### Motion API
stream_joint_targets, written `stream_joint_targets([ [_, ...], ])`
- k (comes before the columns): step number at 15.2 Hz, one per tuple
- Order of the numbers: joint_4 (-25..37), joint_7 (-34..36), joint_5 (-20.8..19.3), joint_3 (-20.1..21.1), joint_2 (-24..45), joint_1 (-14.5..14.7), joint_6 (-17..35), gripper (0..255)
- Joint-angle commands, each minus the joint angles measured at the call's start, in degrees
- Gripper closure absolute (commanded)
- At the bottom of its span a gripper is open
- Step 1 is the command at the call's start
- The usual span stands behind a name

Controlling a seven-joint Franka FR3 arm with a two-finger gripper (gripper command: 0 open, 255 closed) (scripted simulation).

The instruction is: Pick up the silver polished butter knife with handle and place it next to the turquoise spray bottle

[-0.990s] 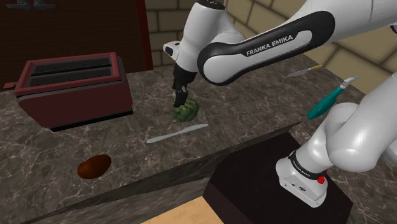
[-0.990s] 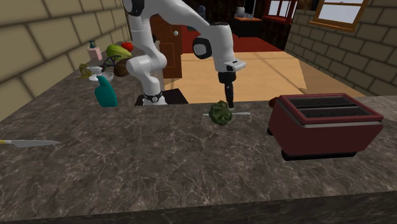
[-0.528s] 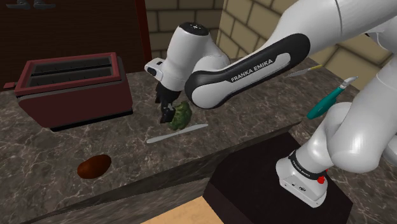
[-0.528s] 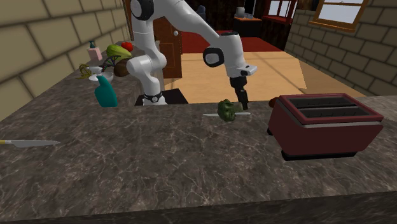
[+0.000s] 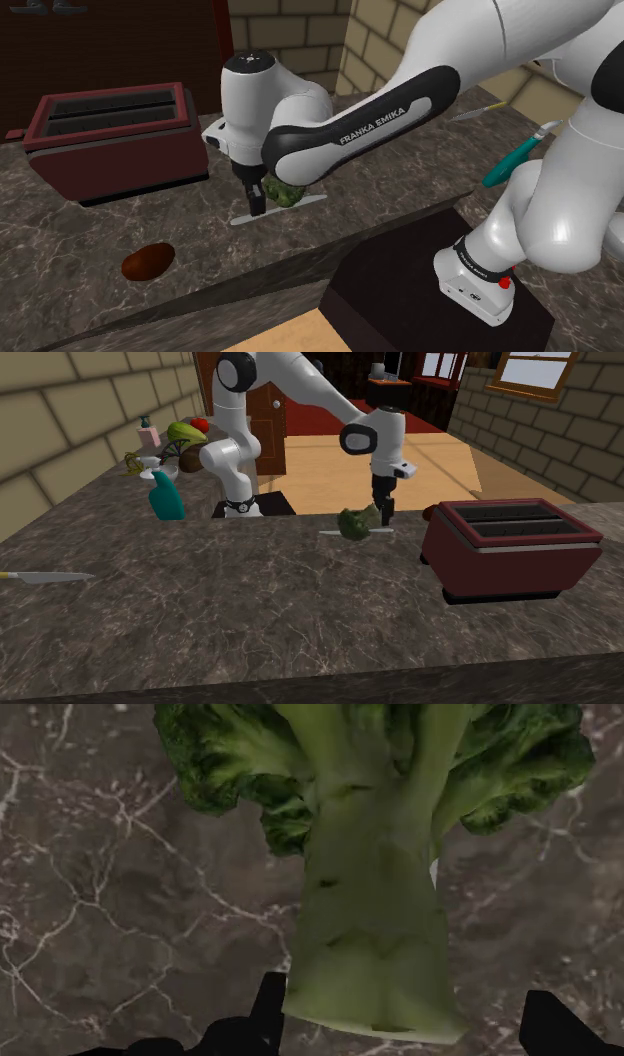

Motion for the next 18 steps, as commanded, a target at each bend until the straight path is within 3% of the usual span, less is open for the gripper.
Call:
stream_joint_targets([
  [1, -0.7, 1.0, -0.6, 0.0, 0.7, 0.5, -3.1, 0],
  [7, -2.2, 1.9, -2.0, -0.5, 3.7, 0.8, 1.2, 0],
  [15, -2.2, 1.9, -2.0, -0.5, 3.7, 0.8, 1.2, 0],
  [16, -2.2, 1.9, -2.0, -0.5, 3.7, 0.8, 1.2, 255],
  [18, -2.2, 1.9, -2.0, -0.5, 3.7, 0.8, 1.2, 255],
])
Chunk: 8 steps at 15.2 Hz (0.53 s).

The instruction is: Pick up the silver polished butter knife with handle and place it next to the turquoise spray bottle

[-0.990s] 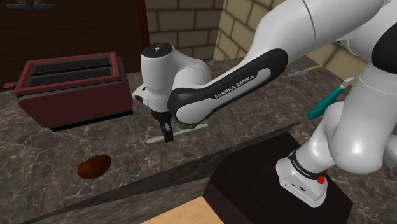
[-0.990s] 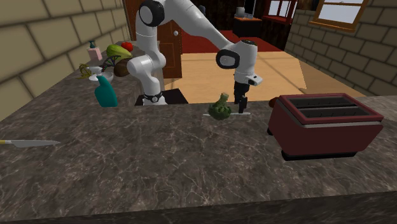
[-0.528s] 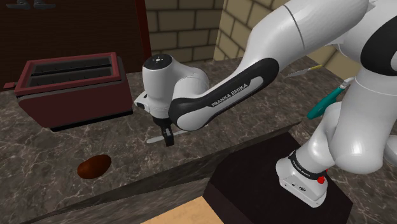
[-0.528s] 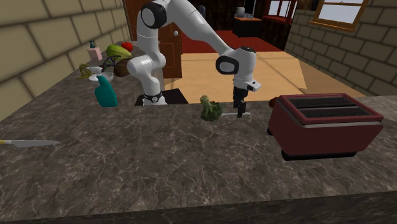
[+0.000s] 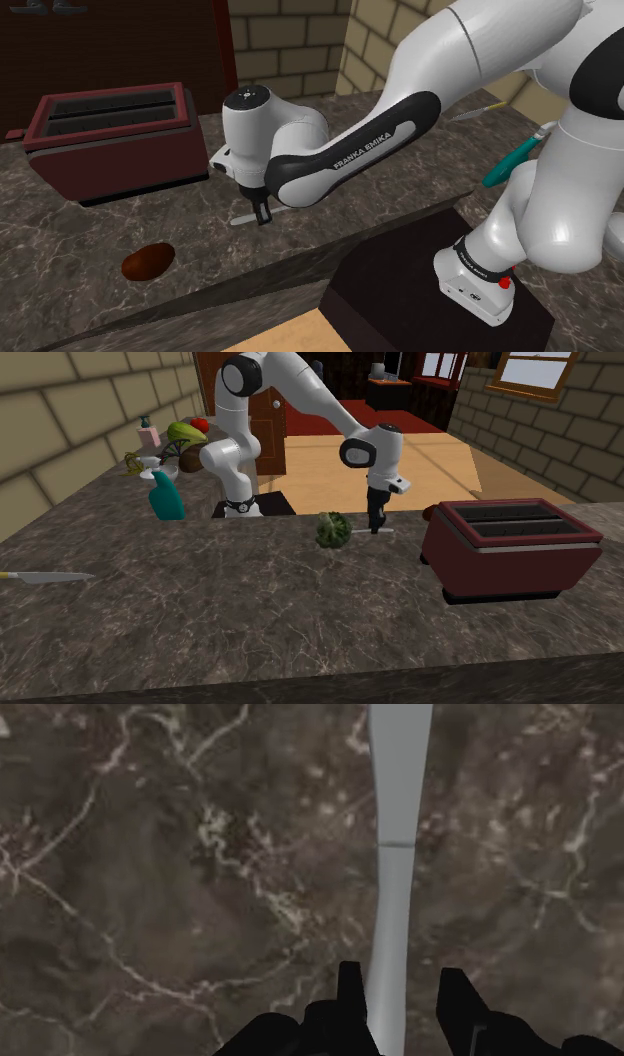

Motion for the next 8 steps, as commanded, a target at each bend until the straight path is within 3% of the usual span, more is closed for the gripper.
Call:
stream_joint_targets([
  [1, 0.0, 0.0, -0.2, -0.4, 0.3, -0.3, 0.3, 255],
  [8, 0.1, -0.1, 0.1, -0.3, -0.2, -0.3, -0.3, 255],
])
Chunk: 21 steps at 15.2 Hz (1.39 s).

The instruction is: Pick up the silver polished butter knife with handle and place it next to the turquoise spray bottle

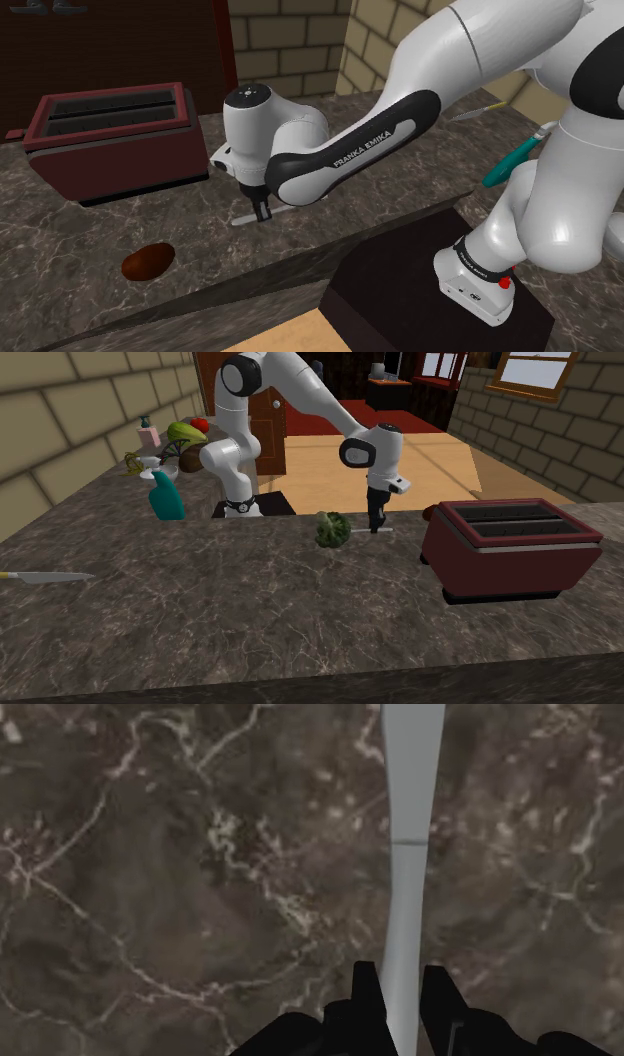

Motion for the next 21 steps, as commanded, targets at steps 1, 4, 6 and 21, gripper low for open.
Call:
stream_joint_targets([
  [1, 0.4, -0.2, 0.2, 0.0, -0.5, -0.2, -1.1, 255],
  [4, 1.1, -0.6, 0.9, 0.2, -1.8, -0.3, -3.0, 255],
  [6, 1.6, -0.9, 1.2, 0.3, -2.7, -0.4, -4.3, 255],
  [21, 7.1, -2.5, 3.5, 0.9, -7.8, -0.9, -14.7, 255],
])
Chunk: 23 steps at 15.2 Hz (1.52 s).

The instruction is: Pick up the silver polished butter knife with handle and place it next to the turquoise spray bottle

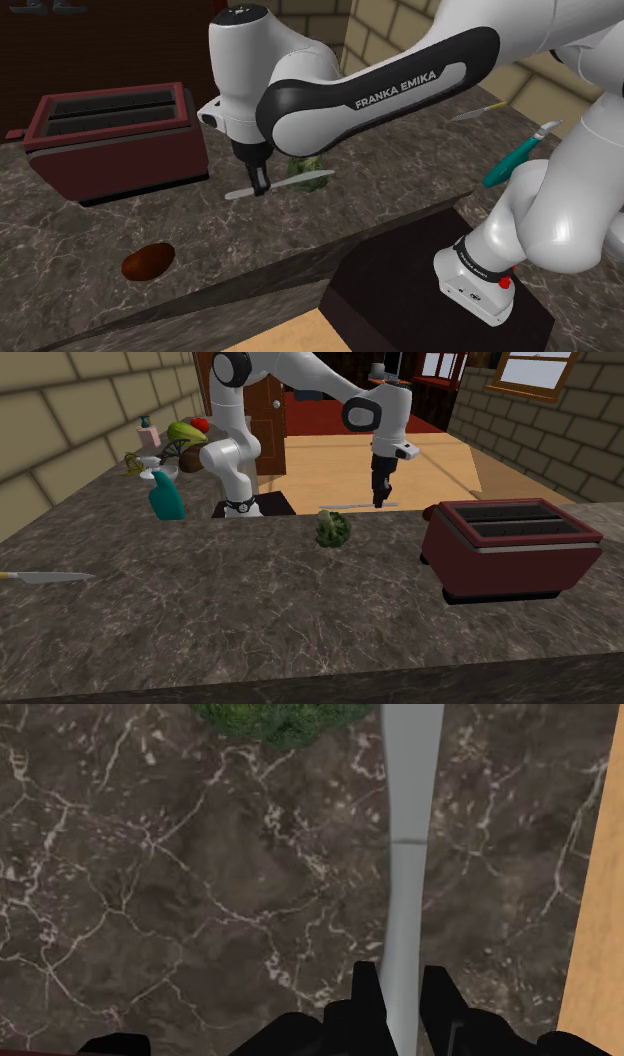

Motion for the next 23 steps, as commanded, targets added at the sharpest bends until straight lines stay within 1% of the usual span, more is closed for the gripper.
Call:
stream_joint_targets([
  [1, 0.8, -0.2, 0.3, 0.0, -0.7, -0.1, -1.4, 255],
  [12, 6.9, -0.9, 1.1, 0.2, -2.7, -0.1, -9.4, 255],
  [23, 14.8, -1.2, 1.4, 0.3, -3.2, -0.1, -17.8, 255],
])
